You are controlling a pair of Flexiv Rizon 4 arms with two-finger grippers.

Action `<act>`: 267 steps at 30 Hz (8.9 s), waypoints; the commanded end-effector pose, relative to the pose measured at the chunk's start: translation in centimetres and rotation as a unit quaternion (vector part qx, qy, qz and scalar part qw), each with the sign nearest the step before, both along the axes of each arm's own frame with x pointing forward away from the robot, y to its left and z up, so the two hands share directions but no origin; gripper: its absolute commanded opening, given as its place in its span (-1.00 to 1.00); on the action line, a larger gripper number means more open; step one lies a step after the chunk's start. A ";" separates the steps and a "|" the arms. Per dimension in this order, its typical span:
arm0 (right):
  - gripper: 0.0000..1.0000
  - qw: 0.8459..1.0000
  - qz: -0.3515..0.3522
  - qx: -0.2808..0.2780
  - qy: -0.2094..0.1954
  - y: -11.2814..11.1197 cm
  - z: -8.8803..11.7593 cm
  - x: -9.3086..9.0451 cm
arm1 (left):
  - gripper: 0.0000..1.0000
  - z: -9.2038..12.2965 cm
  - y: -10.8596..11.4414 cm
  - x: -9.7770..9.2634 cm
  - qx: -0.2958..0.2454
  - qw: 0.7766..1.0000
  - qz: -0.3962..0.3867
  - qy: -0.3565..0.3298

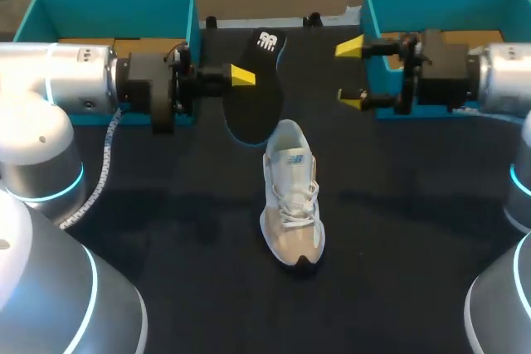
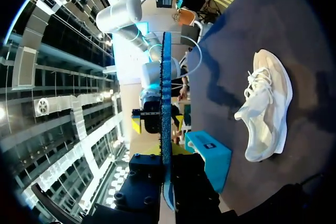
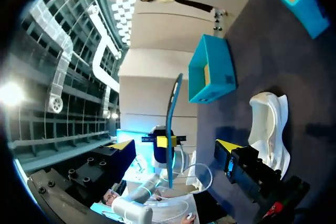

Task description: Take the shoe out of the shoebox, open the shoe tongue, remove and reinsert the insole, then place the shoe into the shoebox

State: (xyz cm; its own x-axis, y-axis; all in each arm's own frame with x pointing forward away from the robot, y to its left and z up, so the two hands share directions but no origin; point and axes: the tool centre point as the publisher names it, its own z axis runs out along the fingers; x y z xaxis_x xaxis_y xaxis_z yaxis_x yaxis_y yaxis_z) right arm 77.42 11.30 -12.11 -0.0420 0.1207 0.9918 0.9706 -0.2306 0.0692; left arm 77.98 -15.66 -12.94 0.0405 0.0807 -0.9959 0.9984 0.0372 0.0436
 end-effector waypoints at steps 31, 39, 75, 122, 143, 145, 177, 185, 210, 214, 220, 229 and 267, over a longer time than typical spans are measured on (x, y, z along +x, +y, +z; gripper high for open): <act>1.00 0.999 0.016 0.010 -0.025 -4.6 0.8 -1.5 | -1.00 1.4 -0.1 1.3 -0.018 0.975 -0.024 0.219; 1.00 0.999 0.016 0.010 -0.025 -4.6 0.8 -1.5 | -1.00 0.9 1.0 0.8 0.006 0.903 -0.022 0.430; 1.00 0.999 0.016 0.010 -0.025 -4.6 0.8 -1.5 | -1.00 -1.5 0.8 -0.4 0.023 0.695 -0.001 0.719; 1.00 0.999 0.016 0.010 -0.025 -4.6 0.8 -1.5 | -1.00 -1.8 -0.1 -0.1 0.110 0.045 -0.054 0.991; 1.00 0.999 0.012 -0.048 -0.018 -3.3 2.3 -2.6 | -1.00 -3.6 -1.3 0.3 0.088 0.042 -0.032 0.995; 1.00 0.998 0.013 -0.063 -0.016 -3.0 2.6 -2.9 | -1.00 -3.6 -1.4 0.4 0.085 0.038 -0.031 0.995; 1.00 0.913 0.032 -0.406 0.015 4.7 5.4 -2.3 | -1.00 -3.6 -3.2 2.4 0.045 -0.041 0.007 0.998; 1.00 0.888 0.031 -0.458 0.016 5.3 5.3 -2.1 | -1.00 -3.6 -3.2 2.4 0.045 -0.041 0.007 0.998; 1.00 0.777 0.033 -0.628 0.003 7.1 5.1 -1.0 | -1.00 -3.6 -3.2 2.4 0.045 -0.041 0.007 0.998; 1.00 0.760 0.039 -0.649 0.005 7.6 4.8 -0.9 | -1.00 -3.6 -3.2 2.4 0.045 -0.041 0.007 0.998; 1.00 0.754 0.042 -0.656 0.005 8.2 4.5 -1.1 | -1.00 -3.6 -3.2 2.4 0.045 -0.041 0.007 0.998; 1.00 0.759 0.041 -0.650 0.003 8.6 4.4 -1.1 | -1.00 -3.6 -3.2 2.4 0.045 -0.041 0.007 0.998; 1.00 0.833 0.065 -0.550 -0.001 1.9 3.7 -2.0 | -1.00 -3.6 -3.2 2.4 0.045 -0.041 0.007 0.998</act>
